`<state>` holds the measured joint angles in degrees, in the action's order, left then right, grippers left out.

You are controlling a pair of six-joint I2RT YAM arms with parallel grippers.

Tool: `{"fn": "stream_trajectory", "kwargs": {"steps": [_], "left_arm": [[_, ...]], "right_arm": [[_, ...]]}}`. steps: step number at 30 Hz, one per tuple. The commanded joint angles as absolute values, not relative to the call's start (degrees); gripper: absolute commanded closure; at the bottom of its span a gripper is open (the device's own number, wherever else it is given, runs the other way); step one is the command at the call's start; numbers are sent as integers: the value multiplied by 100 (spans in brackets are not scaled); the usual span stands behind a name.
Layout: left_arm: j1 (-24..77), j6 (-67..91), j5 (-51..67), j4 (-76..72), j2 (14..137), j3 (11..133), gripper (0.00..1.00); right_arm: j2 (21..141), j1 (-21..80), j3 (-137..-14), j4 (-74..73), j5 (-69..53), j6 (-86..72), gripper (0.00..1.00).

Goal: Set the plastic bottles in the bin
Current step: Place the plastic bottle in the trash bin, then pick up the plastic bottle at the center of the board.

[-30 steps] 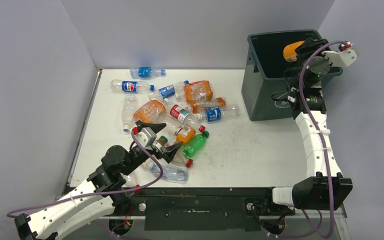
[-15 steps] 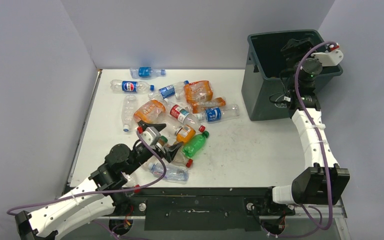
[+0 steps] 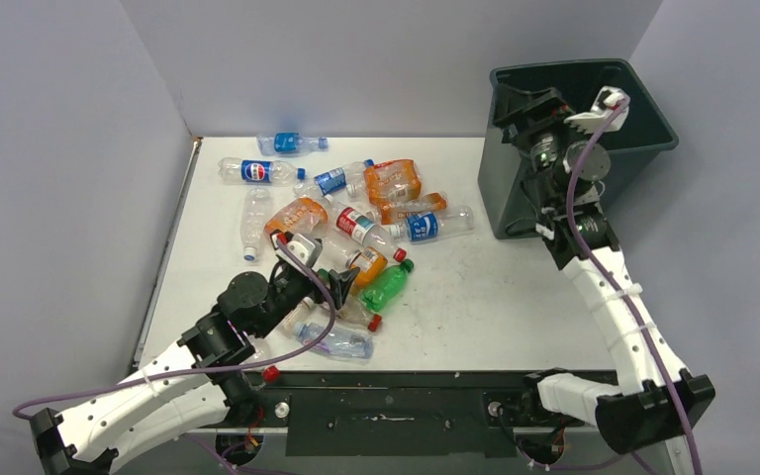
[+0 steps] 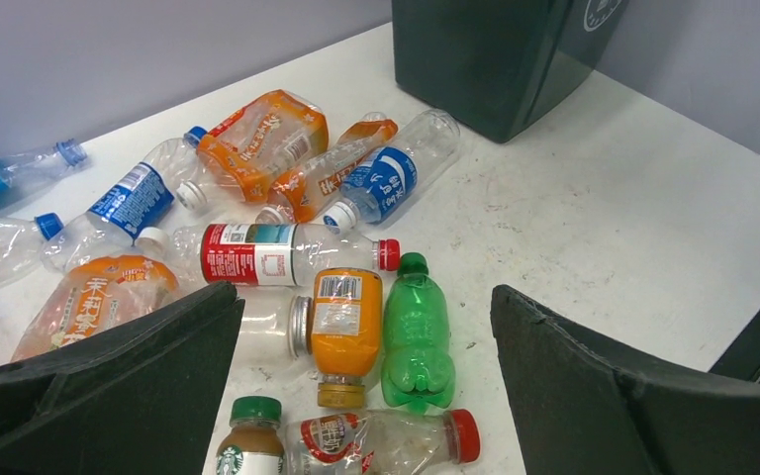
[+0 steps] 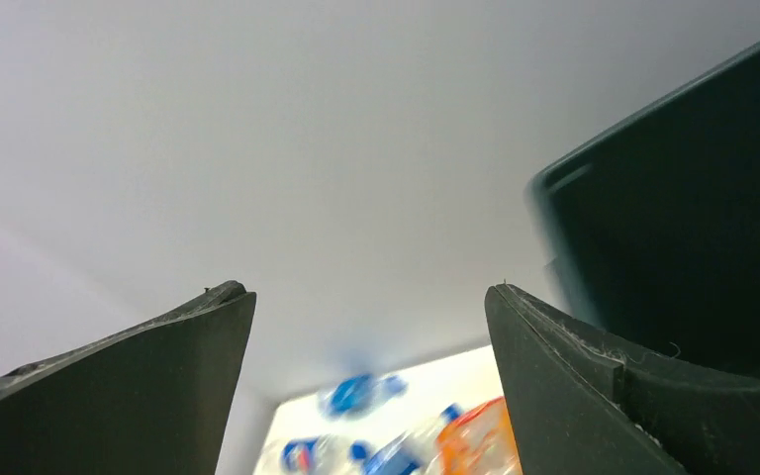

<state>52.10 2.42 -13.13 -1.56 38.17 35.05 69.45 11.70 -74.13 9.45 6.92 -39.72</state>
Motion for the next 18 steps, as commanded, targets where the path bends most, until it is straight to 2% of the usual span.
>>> {"fn": "stream_trajectory", "kwargs": {"steps": [1,6,11,14,18], "left_arm": [[5221,325,-1550,-198,3719,3722,4],[5222,171,-1719,92,3888,3862,4],[5221,-47,-1477,591,4410,4056,4],[5225,-131,-1137,1067,5110,4411,4],[5288,-35,-873,2306,6565,5550,4]], "right_arm": [[6377,2229,-6762,1048,334,-3826,11],[6001,3287,-5579,911,161,-3653,11],[5690,3528,-4471,589,113,-3819,11],[5235,3521,-3860,429,560,-3759,11],[4772,3390,-3289,-132,1479,-3632,9]]}}
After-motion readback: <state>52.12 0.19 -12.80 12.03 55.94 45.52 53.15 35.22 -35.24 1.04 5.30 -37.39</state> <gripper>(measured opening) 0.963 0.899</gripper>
